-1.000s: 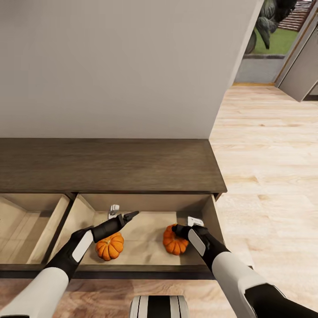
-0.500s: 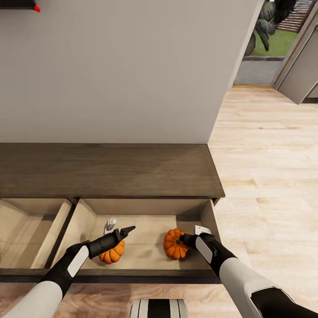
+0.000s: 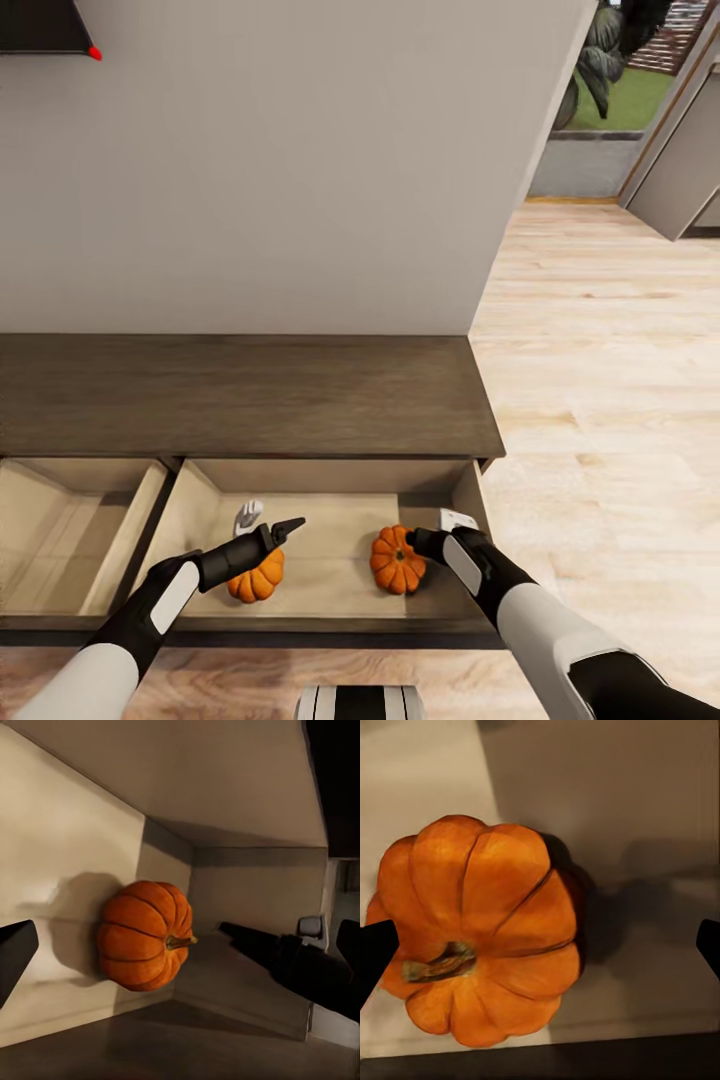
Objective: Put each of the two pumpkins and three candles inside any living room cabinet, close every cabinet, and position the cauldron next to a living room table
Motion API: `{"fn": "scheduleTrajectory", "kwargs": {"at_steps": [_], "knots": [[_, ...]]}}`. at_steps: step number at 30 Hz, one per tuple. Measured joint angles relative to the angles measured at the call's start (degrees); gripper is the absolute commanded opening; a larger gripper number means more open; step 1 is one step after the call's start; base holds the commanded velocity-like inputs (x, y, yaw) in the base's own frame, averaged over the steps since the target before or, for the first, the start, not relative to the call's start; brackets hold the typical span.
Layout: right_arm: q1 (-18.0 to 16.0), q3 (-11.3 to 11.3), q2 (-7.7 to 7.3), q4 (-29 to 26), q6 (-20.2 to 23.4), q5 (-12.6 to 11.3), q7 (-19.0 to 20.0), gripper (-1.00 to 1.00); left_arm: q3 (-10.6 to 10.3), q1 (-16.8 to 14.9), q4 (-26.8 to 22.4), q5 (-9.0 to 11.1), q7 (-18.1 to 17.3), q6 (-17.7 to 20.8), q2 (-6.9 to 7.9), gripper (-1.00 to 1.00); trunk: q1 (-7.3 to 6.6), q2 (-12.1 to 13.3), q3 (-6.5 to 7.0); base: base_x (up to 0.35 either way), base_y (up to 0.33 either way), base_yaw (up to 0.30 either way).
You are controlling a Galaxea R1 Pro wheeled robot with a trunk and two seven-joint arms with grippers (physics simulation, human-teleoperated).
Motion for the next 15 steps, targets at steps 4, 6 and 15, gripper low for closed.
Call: {"fn": "scheduleTrajectory", "kwargs": {"at_steps": [4, 6, 15], "knots": [[0.0, 0.1, -0.81, 0.0, 1.6, -0.2, 5.6, 1.00, 0.0, 0.0, -0.3, 0.2, -0.4, 0.0, 0.11, 1.00, -0.88, 1.6, 0.72, 0.000, 0.000, 0.000], [0.0, 0.2, -1.51, -0.2, 2.7, -0.6, 8.1, 1.00, 0.0, 0.0, -1.8, 0.4, -0.6, 0.7, 0.20, 1.00, -1.32, 2.4, 1.08, 0.000, 0.000, 0.000], [0.0, 0.1, -7.59, -0.5, 13.2, -0.5, 29.1, 1.00, -0.1, 0.0, -10.3, 0.7, -1.2, 15.6, 4.48, 1.00, -3.30, 6.0, 2.69, 0.000, 0.000, 0.000]]}}
